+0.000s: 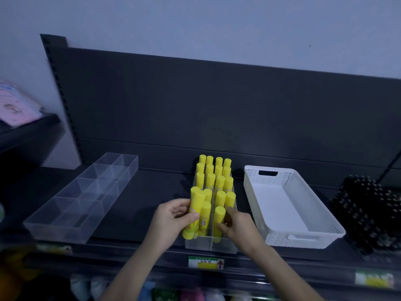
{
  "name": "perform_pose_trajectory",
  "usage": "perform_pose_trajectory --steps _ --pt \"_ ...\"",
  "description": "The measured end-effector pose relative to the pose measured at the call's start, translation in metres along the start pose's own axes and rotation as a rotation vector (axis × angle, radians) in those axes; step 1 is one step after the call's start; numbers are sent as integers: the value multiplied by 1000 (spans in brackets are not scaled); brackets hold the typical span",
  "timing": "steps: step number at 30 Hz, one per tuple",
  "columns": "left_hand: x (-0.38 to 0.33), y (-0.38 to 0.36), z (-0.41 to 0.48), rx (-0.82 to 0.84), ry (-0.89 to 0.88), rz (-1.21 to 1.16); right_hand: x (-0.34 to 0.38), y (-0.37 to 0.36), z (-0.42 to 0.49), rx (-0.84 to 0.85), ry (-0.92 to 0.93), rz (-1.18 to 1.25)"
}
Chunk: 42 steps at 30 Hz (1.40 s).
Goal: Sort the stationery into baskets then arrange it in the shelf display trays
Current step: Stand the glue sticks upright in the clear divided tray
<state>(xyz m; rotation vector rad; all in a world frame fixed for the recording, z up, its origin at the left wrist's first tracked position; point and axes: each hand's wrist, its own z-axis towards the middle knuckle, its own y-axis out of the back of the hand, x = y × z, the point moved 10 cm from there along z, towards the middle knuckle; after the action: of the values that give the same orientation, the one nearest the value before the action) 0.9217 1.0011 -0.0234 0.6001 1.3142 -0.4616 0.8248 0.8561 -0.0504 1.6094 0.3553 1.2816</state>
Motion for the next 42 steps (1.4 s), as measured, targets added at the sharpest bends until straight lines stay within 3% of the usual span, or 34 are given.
perform_pose_trajectory --steps 5,8,13,17,19,22,25,33,42 --pt "-7 -8 3 38 7 5 4 33 -4 -73 -34 104" --pt "-14 -19 3 69 -3 11 19 67 -12 -184 18 308" --pt "-25 -48 2 119 -45 58 46 66 -20 -59 133 460" --pt "-30 -57 1 147 -60 109 31 69 -20 -62 93 611" --pt "-30 -42 2 85 -64 131 15 83 -20 -136 55 653" --pt "-27 -5 11 -97 -76 145 -15 106 -16 -295 -22 618" --pt "-16 15 40 -162 -36 313 -21 95 -10 -265 -29 522" --pt "25 -32 90 313 142 522 -17 40 2 -83 11 204" --pt "31 -35 94 339 103 556 -11 28 6 -36 49 83"
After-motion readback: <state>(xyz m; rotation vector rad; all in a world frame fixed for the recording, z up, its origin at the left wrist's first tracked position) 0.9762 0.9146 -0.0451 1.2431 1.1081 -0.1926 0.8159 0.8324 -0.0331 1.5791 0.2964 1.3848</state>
